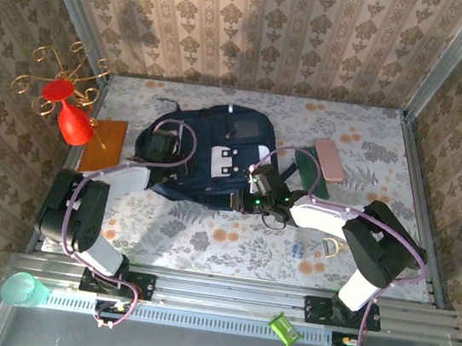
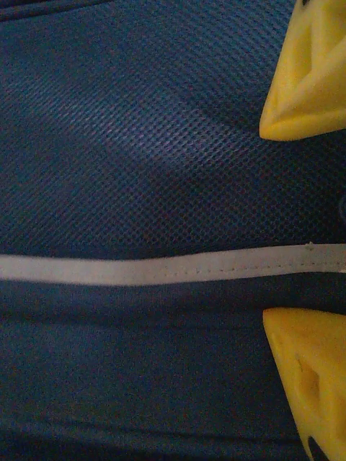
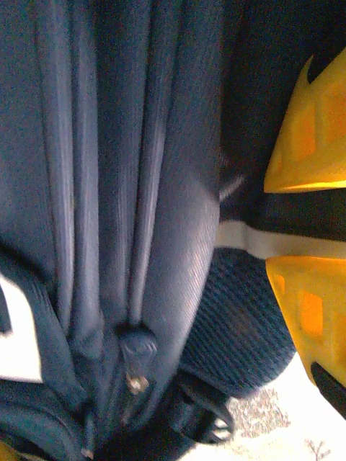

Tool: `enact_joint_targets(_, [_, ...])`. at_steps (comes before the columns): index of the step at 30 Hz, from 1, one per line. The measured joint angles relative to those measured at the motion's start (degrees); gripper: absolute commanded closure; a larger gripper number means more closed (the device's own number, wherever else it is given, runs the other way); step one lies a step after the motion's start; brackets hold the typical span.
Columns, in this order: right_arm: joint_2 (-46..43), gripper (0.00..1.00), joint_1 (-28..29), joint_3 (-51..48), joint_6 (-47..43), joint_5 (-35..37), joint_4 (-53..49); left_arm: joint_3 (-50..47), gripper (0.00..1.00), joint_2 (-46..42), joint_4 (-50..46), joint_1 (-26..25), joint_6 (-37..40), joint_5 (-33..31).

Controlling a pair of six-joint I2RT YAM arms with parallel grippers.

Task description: Pack the student bag

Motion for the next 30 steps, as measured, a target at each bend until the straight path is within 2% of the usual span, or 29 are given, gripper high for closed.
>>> enact_joint_targets(3, [0.0,0.67,1.4,0.3,0.5,-0.2,0.6,1.8,0.35,0.8,0.9,-0.2,0.4,0.0])
enact_joint_targets(7, [-0.5,0.61,1.8,0.9,-0.4,-0.1,-0.2,1.1,0.32,-3.6,0.0,-3.2,1.3,-2.1])
enact_joint_targets(12, [-5.3,0.57,0.1,0.8,-2.5,0.1,-1.9,-3.1,0.31,-14.3,-3.0,-13.3,1.9,-8.6])
enact_joint_targets(15, [-7.4,0.56,-2.9,0.6,-2.4,0.1,-0.8,-4.4,0.30,-16.5,-5.3,-18.5,2.5,-12.2])
enact_joint_targets(20, [-5.5,0.56,-7.4,0.1,-0.2,0.0,1.9,-3.9,0.29,-13.5,-8.4,-23.7,4.2,-16.6])
enact_joint_targets(23, [-3.8,0.56,-7.7,-0.6,1.2,-0.1,3.1,-2.0,0.29,-9.3,-9.7,-26.2,5.7,-17.9])
enact_joint_targets(30, [-3.5,0.55,-7.9,-1.8,2.4,-0.1,5.6,2.6,0.33,-2.3,-10.9,-27.7,7.6,-20.6])
